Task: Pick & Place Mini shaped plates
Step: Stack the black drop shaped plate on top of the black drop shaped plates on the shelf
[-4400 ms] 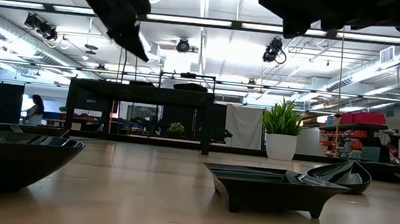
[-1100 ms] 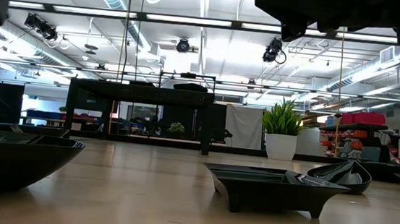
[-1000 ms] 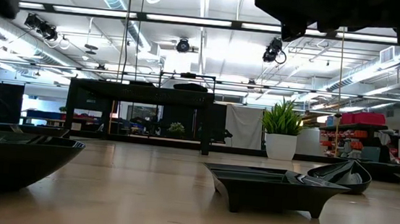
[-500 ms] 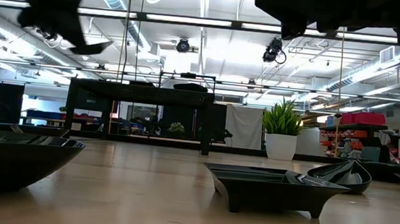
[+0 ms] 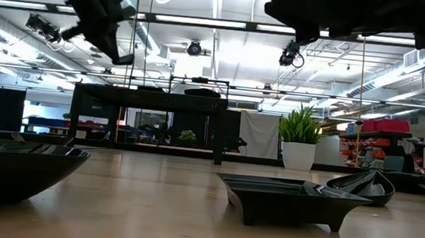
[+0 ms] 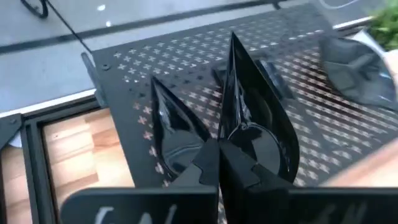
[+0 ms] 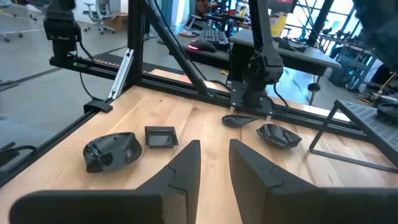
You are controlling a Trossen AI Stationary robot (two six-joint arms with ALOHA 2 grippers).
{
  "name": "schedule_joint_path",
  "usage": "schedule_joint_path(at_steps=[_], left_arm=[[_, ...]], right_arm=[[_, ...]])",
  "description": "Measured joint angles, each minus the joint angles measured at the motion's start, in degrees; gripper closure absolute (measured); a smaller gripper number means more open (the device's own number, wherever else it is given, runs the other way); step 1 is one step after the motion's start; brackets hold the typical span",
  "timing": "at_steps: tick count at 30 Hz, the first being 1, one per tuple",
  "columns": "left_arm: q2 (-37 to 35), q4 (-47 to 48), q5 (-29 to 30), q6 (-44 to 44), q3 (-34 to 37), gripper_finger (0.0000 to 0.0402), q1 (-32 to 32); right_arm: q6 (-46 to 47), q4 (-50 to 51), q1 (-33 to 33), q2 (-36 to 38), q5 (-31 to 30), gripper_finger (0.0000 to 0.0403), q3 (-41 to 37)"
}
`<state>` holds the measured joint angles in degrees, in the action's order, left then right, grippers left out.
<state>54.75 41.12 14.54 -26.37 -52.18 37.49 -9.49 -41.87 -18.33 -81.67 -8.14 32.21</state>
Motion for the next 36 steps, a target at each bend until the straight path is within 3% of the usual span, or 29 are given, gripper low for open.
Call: schedule_joint_path(at_steps=[4, 11, 36], left_arm=[[4.8, -0.4, -3.2, 3.2, 0.1, 0.0401, 6.3], [9.7, -0.6, -3.6, 4.6, 0.1, 0.0394, 7.9], [8.2, 2.4, 0.9, 6.0, -1.4, 0.0396, 7.8]], right_arm=[[1.1, 0.0, 0.0, 0.0, 0.0, 0.0317, 0.0], [2.9, 0.0, 0.0, 0.0, 0.0, 0.0317, 0.0], [4.5, -0.1, 0.0, 0.0, 0.0, 0.0317, 0.0]])
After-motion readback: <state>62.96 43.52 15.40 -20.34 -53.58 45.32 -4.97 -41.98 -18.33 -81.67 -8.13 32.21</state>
